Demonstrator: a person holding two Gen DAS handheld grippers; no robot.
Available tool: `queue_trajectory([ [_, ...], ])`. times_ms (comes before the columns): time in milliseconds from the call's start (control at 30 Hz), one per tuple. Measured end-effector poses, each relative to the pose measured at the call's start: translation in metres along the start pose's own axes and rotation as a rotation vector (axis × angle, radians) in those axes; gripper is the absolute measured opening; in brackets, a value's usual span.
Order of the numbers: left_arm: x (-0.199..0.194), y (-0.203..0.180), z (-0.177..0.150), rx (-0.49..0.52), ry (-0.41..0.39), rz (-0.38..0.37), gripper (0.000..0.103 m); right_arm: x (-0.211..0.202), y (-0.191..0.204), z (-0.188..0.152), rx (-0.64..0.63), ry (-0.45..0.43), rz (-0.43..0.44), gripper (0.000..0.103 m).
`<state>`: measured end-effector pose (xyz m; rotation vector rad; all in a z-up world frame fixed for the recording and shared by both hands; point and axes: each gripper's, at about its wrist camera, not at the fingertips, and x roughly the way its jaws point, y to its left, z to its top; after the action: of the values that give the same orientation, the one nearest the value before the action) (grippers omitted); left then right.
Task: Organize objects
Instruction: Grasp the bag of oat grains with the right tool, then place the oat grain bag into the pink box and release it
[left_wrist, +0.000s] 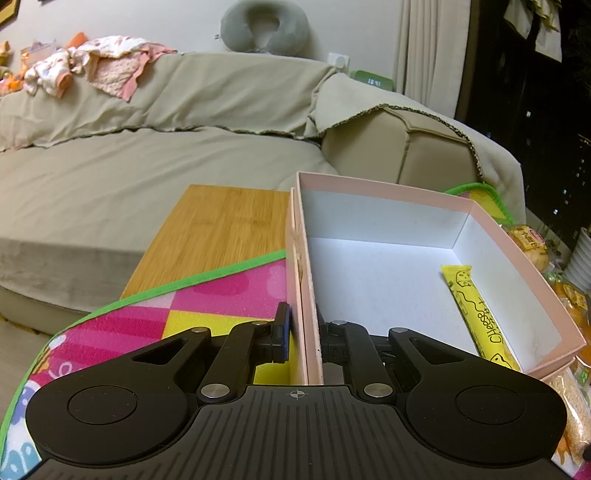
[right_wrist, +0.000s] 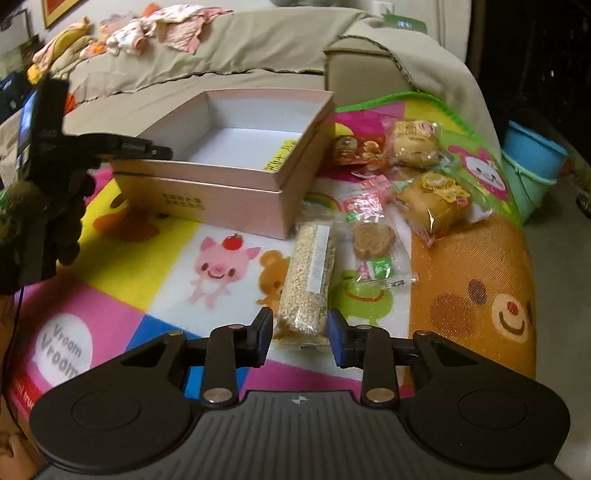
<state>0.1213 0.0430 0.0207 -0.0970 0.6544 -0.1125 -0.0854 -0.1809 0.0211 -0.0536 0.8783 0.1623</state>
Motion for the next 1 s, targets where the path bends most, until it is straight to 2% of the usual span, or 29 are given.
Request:
queue_trajectory([
  [200, -0.001, 0.0, 0.0, 0.001, 0.0, -0.001, 0.012, 0.025, -0.001, 0.018, -0.003, -0.052, -0.071, 0.041],
  [300, -0.001, 0.0, 0.0, 0.009, -0.001, 0.001, 0.012, 0.048, -0.004, 0.024, -0.01, -0.021, -0.081, 0.041],
  [333, -0.001, 0.0, 0.0, 0.012, -0.001, 0.002, 0.012, 0.048, -0.003, 0.025, -0.013, -0.026, -0.077, 0.038],
  [400, -0.001, 0.0, 0.0, 0.012, 0.0, 0.0, 0.012, 0.042, -0.003, 0.025, -0.029, 0.005, -0.062, 0.03],
  [533, -0.002, 0.0, -0.001, 0.001, -0.001, -0.006, 0.012, 0.013, -0.01, 0.018, -0.015, 0.035, -0.056, 0.029],
  [633, -0.003, 0.001, 0.0, -0.006, -0.003, -0.005, 0.012, -0.02, -0.01, 0.021, -0.002, 0.021, -0.042, 0.029],
  [733, -0.003, 0.002, 0.001, -0.02, -0.004, -0.006, 0.012, -0.054, -0.005, 0.042, -0.005, -0.052, -0.03, 0.029],
  [833, -0.003, 0.003, 0.002, -0.026, -0.003, -0.005, 0.012, -0.079, 0.005, 0.08, -0.015, -0.155, -0.002, 0.029],
  [933, -0.002, 0.004, 0.002, -0.026, -0.011, -0.002, 0.012, -0.087, 0.023, 0.12, -0.051, -0.228, 0.022, 0.029],
  [1000, -0.002, 0.003, 0.002, -0.021, -0.019, 0.0, 0.012, -0.08, 0.036, 0.143, -0.071, -0.244, 0.037, 0.029],
])
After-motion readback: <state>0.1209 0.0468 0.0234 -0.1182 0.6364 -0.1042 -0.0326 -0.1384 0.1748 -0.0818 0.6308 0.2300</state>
